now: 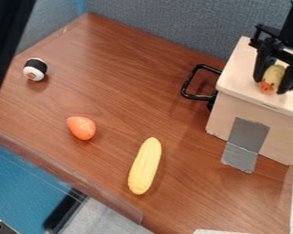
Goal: Put the yellow duck on the upper left side of the table
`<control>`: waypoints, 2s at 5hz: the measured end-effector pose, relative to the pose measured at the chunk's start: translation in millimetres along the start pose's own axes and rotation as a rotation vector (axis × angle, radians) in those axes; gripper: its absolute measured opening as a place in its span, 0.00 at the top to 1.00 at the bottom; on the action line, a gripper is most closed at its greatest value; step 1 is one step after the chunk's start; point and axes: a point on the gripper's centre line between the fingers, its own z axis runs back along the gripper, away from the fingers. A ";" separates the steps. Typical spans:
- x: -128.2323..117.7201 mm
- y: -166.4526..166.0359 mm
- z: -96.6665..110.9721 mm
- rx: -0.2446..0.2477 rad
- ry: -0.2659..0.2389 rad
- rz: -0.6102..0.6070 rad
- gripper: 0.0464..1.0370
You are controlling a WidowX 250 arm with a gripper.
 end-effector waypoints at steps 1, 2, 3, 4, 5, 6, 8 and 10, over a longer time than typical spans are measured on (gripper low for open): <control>-5.6 17.6 25.3 0.017 -0.060 0.017 0.58; -22.7 65.6 52.1 0.035 -0.122 0.120 0.58; -43.9 116.5 42.0 0.026 -0.090 0.228 0.58; -69.4 156.4 23.6 0.046 -0.064 0.267 0.58; -91.4 192.0 9.6 0.086 -0.063 0.308 0.58; -100.4 220.3 -5.2 0.106 -0.088 0.319 0.58; -100.3 247.8 -53.4 0.073 -0.051 0.312 0.20; -107.9 248.7 -54.6 0.088 -0.001 0.315 0.03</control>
